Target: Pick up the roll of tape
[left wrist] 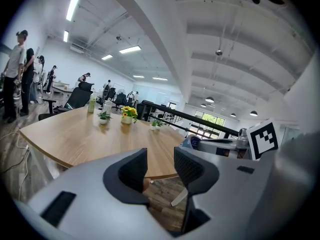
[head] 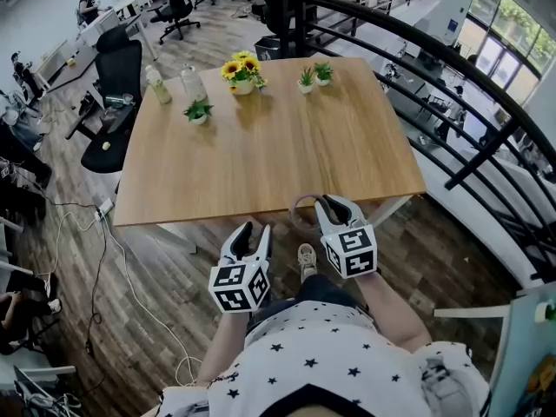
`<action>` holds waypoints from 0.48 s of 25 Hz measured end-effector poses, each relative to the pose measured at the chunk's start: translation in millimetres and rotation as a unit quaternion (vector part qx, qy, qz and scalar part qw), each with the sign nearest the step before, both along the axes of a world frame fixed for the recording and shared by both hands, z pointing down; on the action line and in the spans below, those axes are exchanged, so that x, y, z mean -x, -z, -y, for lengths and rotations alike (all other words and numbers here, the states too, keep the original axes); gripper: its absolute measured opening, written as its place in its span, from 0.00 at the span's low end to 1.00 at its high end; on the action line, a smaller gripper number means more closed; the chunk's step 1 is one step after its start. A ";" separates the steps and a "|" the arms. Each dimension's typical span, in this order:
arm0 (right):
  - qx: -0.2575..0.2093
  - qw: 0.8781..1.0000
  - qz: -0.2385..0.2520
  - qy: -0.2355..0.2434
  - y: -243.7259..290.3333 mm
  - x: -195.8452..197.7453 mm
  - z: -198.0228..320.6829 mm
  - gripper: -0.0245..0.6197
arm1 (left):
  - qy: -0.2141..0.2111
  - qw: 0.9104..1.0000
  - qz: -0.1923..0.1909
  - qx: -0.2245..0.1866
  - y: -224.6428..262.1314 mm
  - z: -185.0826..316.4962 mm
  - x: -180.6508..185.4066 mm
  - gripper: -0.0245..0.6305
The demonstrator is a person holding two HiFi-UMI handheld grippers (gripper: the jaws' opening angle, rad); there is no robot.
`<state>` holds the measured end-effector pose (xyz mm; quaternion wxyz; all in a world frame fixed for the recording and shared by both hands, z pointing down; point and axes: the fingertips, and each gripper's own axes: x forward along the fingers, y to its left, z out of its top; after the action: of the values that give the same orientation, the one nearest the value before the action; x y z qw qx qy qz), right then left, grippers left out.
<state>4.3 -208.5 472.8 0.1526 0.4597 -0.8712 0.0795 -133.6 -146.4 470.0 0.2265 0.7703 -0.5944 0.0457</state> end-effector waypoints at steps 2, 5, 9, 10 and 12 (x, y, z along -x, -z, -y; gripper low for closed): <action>-0.006 1.000 0.000 0.003 2.1 0.8 -7.0 0.14 | 0.001 1.000 -0.001 -0.003 -0.3 -4.1 -0.2 0.29; -0.013 1.000 0.000 0.006 6.2 1.3 -15.7 0.14 | 0.003 1.000 -0.002 -0.004 -0.2 -8.7 -0.9 0.29; -0.015 1.000 0.006 0.005 11.9 1.7 -22.1 0.14 | 0.008 1.000 -0.004 -0.005 2.9 -11.7 1.8 0.29; -0.015 1.000 0.006 0.005 12.7 1.5 -22.9 0.14 | 0.009 1.000 -0.005 -0.005 3.5 -12.2 2.3 0.29; -0.016 1.000 0.008 0.004 13.0 0.3 -24.2 0.14 | 0.010 1.000 -0.006 -0.005 3.8 -13.2 1.9 0.29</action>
<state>4.0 -184.3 459.7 0.1390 0.4576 -0.8756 0.0686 -135.5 -133.1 466.3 0.2261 0.7658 -0.6010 0.0358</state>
